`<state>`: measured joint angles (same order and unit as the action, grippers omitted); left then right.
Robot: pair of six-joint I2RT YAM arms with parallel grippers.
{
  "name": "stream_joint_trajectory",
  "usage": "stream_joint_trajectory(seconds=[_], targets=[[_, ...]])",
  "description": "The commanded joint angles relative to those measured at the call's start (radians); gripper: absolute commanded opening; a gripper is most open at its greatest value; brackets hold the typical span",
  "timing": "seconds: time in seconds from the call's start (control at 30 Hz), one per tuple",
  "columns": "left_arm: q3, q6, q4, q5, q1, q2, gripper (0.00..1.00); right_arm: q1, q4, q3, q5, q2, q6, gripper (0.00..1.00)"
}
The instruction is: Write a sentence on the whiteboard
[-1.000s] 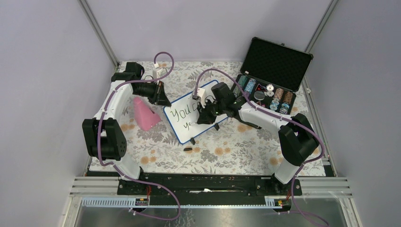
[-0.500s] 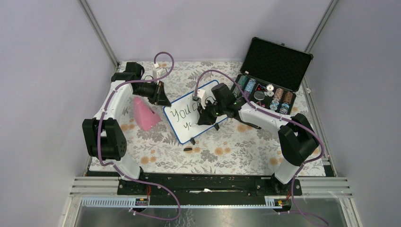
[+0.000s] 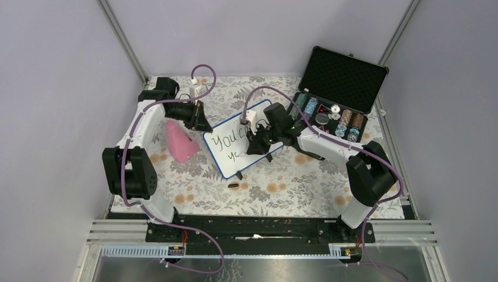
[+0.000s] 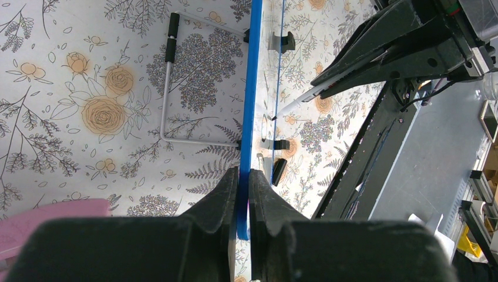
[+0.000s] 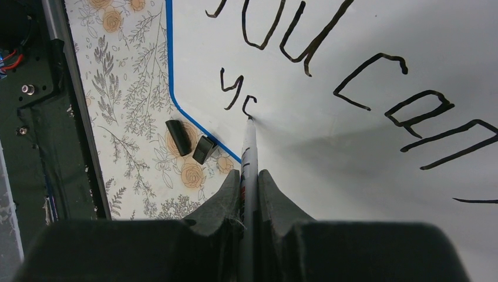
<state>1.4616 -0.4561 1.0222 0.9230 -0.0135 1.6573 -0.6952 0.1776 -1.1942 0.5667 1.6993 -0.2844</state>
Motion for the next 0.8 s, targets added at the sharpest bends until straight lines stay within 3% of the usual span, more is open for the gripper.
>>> stream_joint_trajectory(seconds=[0.0,0.77], targets=[[-0.003,-0.016,-0.029,-0.014,0.006,-0.024,0.0,0.02,-0.01,-0.029,-0.044,-0.035,-0.027,0.0],[0.004,-0.014,-0.028,-0.012,0.004,-0.02,0.0,0.005,-0.009,-0.085,-0.011,-0.001,-0.006,0.0]])
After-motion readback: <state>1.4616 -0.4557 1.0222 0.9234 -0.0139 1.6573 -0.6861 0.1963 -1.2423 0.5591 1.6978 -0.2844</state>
